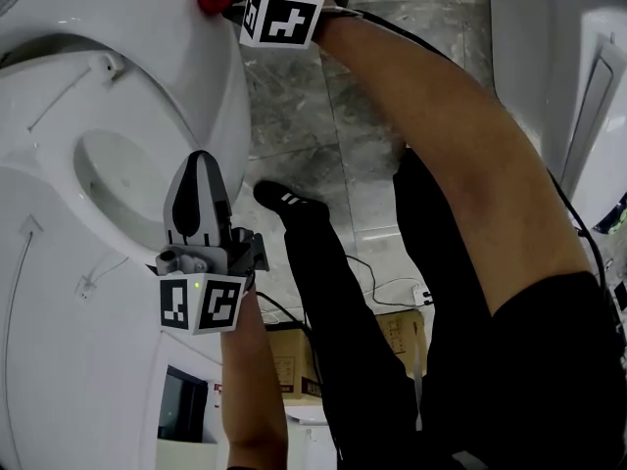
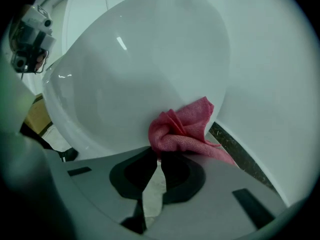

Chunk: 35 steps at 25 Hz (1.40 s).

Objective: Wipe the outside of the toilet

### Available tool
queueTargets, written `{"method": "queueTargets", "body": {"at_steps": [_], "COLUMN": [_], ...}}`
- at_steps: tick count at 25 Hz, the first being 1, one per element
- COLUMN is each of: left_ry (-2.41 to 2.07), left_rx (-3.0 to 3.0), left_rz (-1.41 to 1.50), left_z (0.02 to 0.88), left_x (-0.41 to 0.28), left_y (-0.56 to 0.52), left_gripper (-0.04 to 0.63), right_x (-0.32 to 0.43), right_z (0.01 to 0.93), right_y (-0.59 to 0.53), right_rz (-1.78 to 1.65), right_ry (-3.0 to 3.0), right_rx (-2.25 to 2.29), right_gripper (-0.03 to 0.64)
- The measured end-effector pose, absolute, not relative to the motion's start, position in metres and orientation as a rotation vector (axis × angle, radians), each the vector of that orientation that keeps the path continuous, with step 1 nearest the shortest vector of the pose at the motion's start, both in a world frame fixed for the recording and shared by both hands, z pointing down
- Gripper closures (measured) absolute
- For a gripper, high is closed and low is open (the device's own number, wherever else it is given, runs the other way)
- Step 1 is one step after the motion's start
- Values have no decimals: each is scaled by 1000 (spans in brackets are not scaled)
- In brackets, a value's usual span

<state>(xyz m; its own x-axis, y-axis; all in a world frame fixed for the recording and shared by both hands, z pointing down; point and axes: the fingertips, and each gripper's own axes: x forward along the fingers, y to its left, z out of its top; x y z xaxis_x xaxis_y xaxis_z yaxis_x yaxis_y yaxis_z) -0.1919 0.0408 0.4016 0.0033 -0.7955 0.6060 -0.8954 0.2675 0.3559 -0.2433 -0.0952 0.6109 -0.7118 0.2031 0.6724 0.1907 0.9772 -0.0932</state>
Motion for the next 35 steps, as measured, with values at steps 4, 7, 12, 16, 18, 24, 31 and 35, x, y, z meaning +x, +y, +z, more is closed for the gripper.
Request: {"method": "queueTargets", "body": {"at_steps": [4,7,12,16,18,24,31,35], "left_ry": [-1765,-1744,-1711,-1657,-1625,-1582,-1539,-1532], "left_rx": [1580,1605,1670,1695,1717,1756,1795,1813], "left_rz": [171,170,214,256,276,306,319,316], "left_z": [399,395,390,391,393,400,396,396], "left_x": [-184,-183,-187,-195,-197,-199,-196,-191], "left_y": [43,44,52,68,77,98,104,94], "left_gripper": [577,577,577,577,577,577,577,577], "right_x": [-232,-218,-197,-183,-177,-166,-163,-166], "right_z": [603,600,602,609,613,623,624,618], "right_y": [-71,-40,25,77,103,164,224,251], "right_rz": [34,79,144,235,303,504,647,659], "right_ry": [-2388,-2389,-2382,-2383,-2388,-2385,-2340,-2331], "right_rx": [-311,-334,-344,-294,-252,-127,-113,-198], "right_gripper": [568,568,568,568,568,569,569,569]}}
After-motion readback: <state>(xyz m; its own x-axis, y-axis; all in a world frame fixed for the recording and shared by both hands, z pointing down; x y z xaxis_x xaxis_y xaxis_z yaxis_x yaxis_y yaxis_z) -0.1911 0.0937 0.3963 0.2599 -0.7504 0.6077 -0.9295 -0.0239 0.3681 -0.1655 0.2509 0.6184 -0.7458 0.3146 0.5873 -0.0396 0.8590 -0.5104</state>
